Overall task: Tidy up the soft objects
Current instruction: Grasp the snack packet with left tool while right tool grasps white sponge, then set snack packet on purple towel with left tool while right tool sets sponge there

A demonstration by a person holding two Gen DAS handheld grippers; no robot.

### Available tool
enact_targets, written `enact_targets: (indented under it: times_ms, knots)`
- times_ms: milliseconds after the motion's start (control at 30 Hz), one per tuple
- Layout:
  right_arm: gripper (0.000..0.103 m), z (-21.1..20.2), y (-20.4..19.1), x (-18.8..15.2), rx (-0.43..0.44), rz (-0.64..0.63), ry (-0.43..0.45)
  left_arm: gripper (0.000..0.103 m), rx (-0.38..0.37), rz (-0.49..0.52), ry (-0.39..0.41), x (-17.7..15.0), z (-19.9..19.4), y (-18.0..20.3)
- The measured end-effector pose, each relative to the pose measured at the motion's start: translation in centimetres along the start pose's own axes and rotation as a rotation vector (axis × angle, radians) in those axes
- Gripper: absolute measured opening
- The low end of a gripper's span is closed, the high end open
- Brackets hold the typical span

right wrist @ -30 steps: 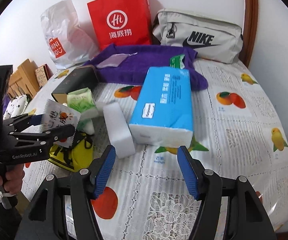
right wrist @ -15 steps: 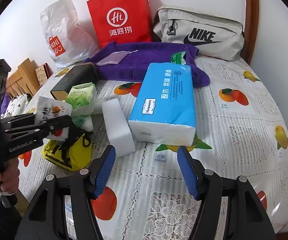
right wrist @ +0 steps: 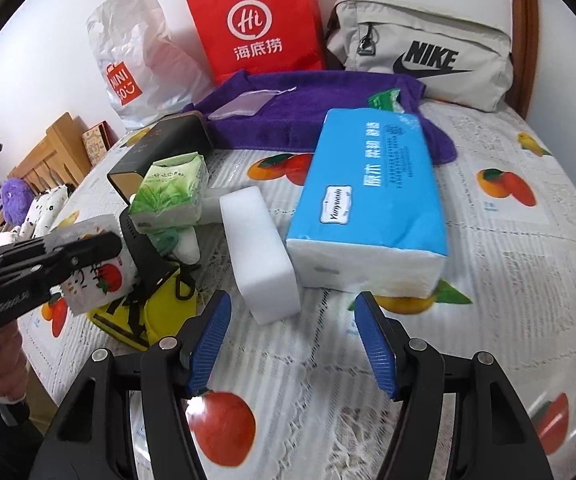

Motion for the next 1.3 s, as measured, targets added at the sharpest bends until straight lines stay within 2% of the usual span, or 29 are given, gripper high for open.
enact_targets:
  times_ms: [167,233,267,467,700,800,1033,1300]
  knots:
    - [0.062,1.4,-1.2,0.4,0.023,-0.01,-0.008,0.005,-0.025,-0.03,0.008,-0.2,0.2,-0.7]
    - [0.048,1.7,-1.6,0.5,0.029,-0.018,-0.004,0.005,-0.037,-0.036,0.011,-0.3,0.2,-0.9]
    - [0.031,1.9,-1.8,0.5,0.031,-0.021,-0.008,0.005,-0.043,-0.039,0.014,-0.3,0.1,-0.9]
    - [0.031,0.6,-2.4,-0.1,0.036,-0.05,0.027,0.005,-0.052,-0.065,0.034,-0.3,-0.3,-1.8]
    - [0.031,-2.1,-0.8,-2.1,0.015,-0.048,0.035,0.005,-0.049,-0.082,0.078,-0.3,-2.2,-2.2]
    - [0.031,-2.5,0.4,-2.8,-0.017,-0.033,0.029,0.005,-0.024,-0.093,0.102,0.0,-3.4,-2.7]
    - [0.031,-3.3,1.9,-4.2,-0.025,-0.021,0.02,0.005,0.039,-0.129,0.124,0.4,-4.9,-4.4]
    - [0.031,-4.2,3.0,-5.2,-0.039,-0.011,0.011,0.005,0.106,-0.161,0.096,0.1,-4.4,-5.7]
Point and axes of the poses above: each gripper's, at about its wrist camera, not at the fingertips, and z roughly the way its jaws point, y to its right, x to its top, the point moved 4 cm from there along z, roughly the way its jaws point, and after that the axes turned 12 degrees about -x, right-handed, at the moved point
